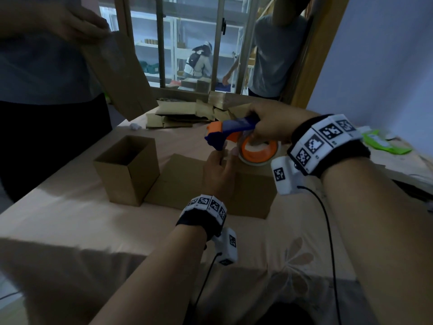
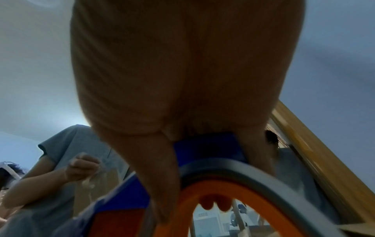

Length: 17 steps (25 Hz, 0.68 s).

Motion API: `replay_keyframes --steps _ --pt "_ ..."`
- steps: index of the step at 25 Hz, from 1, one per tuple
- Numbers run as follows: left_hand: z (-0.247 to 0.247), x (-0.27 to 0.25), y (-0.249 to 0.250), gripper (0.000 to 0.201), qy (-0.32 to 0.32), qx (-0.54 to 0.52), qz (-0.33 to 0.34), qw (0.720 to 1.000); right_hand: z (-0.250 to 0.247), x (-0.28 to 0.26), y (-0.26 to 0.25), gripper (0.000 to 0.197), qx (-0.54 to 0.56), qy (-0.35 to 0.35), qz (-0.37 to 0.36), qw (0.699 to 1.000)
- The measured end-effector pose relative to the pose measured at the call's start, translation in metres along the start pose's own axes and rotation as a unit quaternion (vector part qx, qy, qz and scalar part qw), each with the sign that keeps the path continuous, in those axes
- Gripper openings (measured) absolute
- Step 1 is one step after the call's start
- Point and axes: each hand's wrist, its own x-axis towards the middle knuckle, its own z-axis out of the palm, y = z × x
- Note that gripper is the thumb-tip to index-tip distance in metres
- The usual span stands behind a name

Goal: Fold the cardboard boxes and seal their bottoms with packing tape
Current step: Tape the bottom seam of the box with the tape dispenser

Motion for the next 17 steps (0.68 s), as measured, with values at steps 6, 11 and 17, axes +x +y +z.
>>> replay_keyframes --steps 6,11,17 --pt "0.001 0.001 -0.002 0.021 0.000 -0.002 0.011 1.000 0.006 0.011 -0.004 0.034 -0.078 -0.058 0.051 0.994" --pt "0.000 0.002 -0.004 0.029 0.002 -0.001 0.024 1.000 0.013 0.014 0.006 0.032 -0.036 -0.033 0.036 0.998" --pt "-0.001 -0.001 -0.001 0.027 0.006 -0.010 0.048 0.999 0.016 0.015 0.016 0.041 -0.009 -0.004 0.004 1.000"
